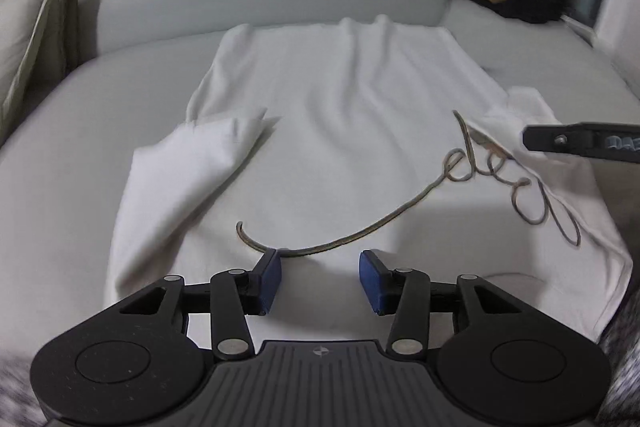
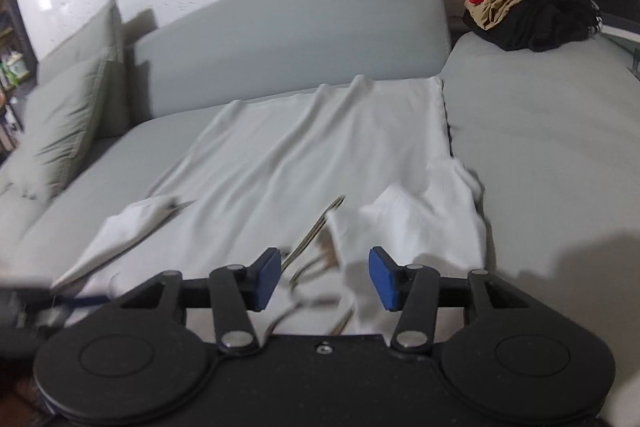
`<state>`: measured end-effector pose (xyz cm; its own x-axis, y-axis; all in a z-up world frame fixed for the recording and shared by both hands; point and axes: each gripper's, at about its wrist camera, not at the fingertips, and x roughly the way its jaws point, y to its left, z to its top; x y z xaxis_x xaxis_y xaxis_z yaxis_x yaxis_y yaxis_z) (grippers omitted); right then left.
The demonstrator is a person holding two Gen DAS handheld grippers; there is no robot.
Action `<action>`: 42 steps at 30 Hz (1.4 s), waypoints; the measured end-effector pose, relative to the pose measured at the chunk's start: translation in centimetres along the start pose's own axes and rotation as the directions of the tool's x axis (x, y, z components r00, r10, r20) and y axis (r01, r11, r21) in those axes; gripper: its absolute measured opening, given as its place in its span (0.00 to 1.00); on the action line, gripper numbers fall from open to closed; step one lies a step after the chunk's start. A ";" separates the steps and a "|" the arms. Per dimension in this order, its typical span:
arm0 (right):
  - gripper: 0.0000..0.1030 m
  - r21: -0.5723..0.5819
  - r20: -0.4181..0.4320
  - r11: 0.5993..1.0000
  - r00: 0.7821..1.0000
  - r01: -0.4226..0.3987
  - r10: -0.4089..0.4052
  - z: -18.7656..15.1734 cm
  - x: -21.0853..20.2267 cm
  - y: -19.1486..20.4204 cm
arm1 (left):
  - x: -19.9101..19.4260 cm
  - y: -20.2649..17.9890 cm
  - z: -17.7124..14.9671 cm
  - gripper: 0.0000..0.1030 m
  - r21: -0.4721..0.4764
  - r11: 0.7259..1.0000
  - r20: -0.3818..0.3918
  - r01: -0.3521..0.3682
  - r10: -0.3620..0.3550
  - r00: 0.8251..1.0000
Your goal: Fold clothes
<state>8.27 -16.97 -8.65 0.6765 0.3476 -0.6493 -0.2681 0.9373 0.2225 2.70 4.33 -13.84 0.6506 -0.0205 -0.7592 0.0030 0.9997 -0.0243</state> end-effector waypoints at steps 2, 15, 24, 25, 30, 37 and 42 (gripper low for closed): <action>0.47 -0.004 -0.027 1.000 0.999 0.022 -0.022 0.0 2.8 0.1 | -0.1 -0.1 0.0 0.47 0.017 1.000 0.001 -0.001 0.000 1.000; 0.03 0.390 0.109 0.910 0.974 0.141 -0.197 1.4 -3.4 -8.5 | -0.2 0.2 -0.2 0.56 0.015 1.000 0.014 -0.025 0.024 1.000; 0.03 0.530 0.002 0.780 0.920 0.332 -0.393 -1.7 -7.7 -16.4 | -0.4 -0.8 -0.5 0.57 0.082 0.994 0.041 -0.069 0.066 0.997; 0.04 0.515 -0.007 0.782 0.914 0.351 -0.406 -1.6 -7.7 -16.0 | -0.4 -0.9 -0.6 0.57 0.088 0.993 0.044 -0.075 0.071 0.996; 0.56 0.490 0.028 0.775 0.881 0.399 -0.472 -2.2 -9.7 -12.0 | -1.7 -1.3 -1.1 0.56 0.118 0.984 0.090 -0.132 0.122 0.988; 0.59 0.302 0.064 0.942 0.989 -0.148 0.135 -2.8 -5.0 -3.9 | -7.1 -0.4 -1.8 0.58 0.126 0.977 0.270 -0.172 0.133 0.954; 0.48 0.288 -0.098 0.901 0.925 -0.326 0.366 -4.5 0.7 -1.9 | -7.7 7.2 -1.3 0.62 -0.153 0.972 0.174 -0.177 0.203 0.964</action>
<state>6.13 -18.61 -12.83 0.4605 0.6624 -0.5909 -0.2640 0.7378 0.6213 -3.30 11.63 -9.02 0.7595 0.1851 -0.6236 -0.2281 0.9736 0.0112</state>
